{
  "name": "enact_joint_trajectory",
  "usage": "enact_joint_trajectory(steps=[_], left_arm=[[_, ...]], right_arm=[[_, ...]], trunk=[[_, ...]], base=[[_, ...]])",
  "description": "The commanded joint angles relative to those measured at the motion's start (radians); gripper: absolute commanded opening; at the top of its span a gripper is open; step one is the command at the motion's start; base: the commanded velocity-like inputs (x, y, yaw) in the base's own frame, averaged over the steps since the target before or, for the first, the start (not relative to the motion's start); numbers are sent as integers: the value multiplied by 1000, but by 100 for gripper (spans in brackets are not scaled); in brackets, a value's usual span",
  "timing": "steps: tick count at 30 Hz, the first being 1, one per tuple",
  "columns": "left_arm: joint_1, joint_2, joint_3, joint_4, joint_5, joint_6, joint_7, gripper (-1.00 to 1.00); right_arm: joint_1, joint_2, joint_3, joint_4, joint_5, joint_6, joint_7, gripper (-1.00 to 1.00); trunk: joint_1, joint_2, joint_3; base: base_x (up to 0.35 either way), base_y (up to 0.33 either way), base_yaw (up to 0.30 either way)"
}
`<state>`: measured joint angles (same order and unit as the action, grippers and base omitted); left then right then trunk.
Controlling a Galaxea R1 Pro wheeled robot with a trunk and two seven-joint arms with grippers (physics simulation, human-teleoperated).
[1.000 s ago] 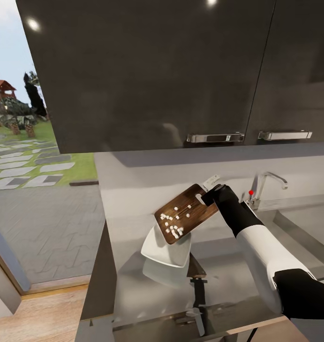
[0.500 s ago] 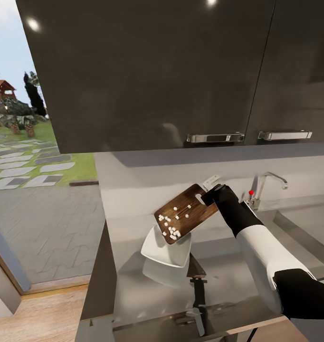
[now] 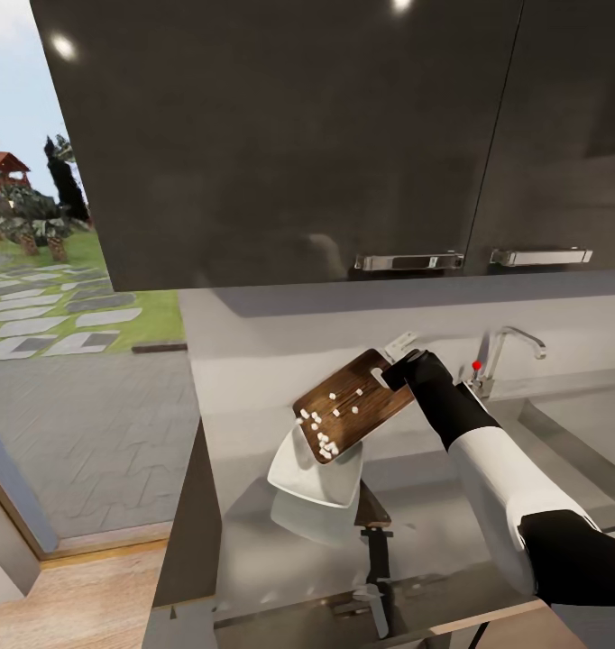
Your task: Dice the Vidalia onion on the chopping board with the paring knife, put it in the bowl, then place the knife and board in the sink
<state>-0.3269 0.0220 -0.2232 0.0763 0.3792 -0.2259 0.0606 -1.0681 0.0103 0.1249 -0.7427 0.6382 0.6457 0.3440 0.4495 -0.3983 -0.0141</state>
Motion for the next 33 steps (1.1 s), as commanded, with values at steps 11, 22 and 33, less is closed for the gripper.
enact_joint_trajectory(steps=[11, 22, 33], left_arm=[[-1, -1, -8, 3, 6, -6, 1, 100], [-1, -2, -9, 3, 6, -6, 1, 100], [-1, -1, -8, 3, 6, -6, 1, 100]], right_arm=[[0, -1, 1, -7, 11, 3, 7, -100], [-1, -1, 1, -12, 11, 3, 7, -100], [-1, 0, 1, -12, 11, 3, 7, -100]], trunk=[[1, -2, -1], [1, -2, -1], [1, -2, -1]], base=[[0, 0, 0], [0, -86, 0], [0, -4, 0]])
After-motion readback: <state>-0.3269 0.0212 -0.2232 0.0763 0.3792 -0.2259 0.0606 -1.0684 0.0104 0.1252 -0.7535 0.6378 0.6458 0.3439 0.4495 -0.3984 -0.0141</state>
